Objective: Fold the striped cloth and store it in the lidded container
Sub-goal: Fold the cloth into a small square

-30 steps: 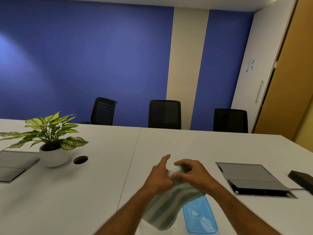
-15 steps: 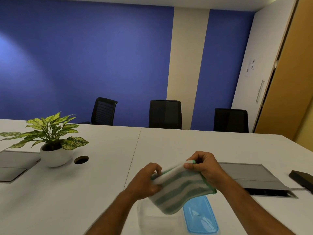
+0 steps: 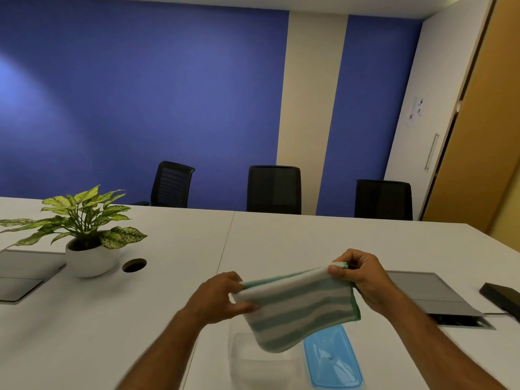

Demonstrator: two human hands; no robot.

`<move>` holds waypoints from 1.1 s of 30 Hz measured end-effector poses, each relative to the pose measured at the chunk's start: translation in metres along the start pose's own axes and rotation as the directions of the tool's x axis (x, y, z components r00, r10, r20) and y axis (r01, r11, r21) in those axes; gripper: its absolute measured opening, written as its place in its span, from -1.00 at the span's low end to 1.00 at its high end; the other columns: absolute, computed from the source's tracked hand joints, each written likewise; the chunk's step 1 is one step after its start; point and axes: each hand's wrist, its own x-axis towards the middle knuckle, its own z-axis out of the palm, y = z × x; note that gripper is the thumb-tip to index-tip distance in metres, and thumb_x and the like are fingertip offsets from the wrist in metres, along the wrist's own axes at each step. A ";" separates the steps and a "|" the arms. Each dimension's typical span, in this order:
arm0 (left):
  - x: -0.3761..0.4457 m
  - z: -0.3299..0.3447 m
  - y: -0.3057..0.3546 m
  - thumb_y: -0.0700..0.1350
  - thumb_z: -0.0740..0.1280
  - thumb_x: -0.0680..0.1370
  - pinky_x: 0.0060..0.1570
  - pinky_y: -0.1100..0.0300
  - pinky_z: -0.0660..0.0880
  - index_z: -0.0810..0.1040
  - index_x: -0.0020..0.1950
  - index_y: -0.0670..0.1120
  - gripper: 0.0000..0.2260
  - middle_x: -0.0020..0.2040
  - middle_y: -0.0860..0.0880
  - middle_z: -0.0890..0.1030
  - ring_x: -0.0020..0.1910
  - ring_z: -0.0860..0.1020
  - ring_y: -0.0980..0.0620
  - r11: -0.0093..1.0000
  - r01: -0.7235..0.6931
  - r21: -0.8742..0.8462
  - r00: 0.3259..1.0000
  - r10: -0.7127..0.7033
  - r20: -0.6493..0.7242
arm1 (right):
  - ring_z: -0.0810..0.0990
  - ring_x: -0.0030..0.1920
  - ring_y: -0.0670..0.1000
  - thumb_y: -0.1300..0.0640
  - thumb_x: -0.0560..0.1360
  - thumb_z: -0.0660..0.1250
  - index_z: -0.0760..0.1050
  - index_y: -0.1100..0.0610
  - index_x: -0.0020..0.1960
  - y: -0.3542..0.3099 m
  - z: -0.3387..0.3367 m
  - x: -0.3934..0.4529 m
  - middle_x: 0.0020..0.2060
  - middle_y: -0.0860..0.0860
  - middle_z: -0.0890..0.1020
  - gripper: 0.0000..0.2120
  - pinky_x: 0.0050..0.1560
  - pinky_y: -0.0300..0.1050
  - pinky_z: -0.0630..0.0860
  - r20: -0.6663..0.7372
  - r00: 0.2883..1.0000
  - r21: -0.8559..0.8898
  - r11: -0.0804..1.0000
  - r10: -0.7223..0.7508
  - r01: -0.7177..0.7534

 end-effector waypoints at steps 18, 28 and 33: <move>0.012 -0.013 0.030 0.17 0.52 0.33 -0.35 0.30 0.54 0.62 -0.20 -0.02 -0.72 -0.33 0.14 0.61 -0.30 0.61 0.08 0.832 -0.079 -0.550 0.975 -0.051 -0.217 | 0.64 -0.21 0.10 -0.09 0.23 0.57 0.50 0.26 -0.14 0.006 -0.018 -0.009 -0.27 0.14 0.64 -0.52 -0.22 0.01 0.66 -0.016 0.997 -0.064 0.995 0.081 -0.082; 0.017 -0.026 0.038 -0.13 0.41 0.54 -0.32 0.23 0.53 0.36 0.00 -0.03 -0.79 -0.10 -0.19 0.57 -0.16 0.55 -0.06 0.521 0.055 -0.852 0.946 -0.299 -0.121 | 0.64 -0.28 0.08 0.05 -0.08 0.72 0.37 0.14 -0.16 0.001 -0.030 -0.005 -0.32 0.12 0.62 -0.33 -0.31 -0.07 0.65 0.060 0.992 0.218 0.969 0.107 -0.117; 0.020 -0.027 0.042 -0.32 0.38 0.54 -0.27 0.13 0.59 0.63 -0.31 -0.12 -0.76 -0.16 -0.08 0.66 -0.10 0.58 -0.11 0.458 0.017 -0.889 0.922 -0.350 -0.164 | 0.67 -0.26 0.07 -0.08 -0.12 0.71 0.51 0.18 -0.44 0.006 -0.024 -0.005 -0.33 0.10 0.65 -0.48 -0.32 -0.09 0.64 -0.049 0.997 0.223 0.974 0.056 -0.044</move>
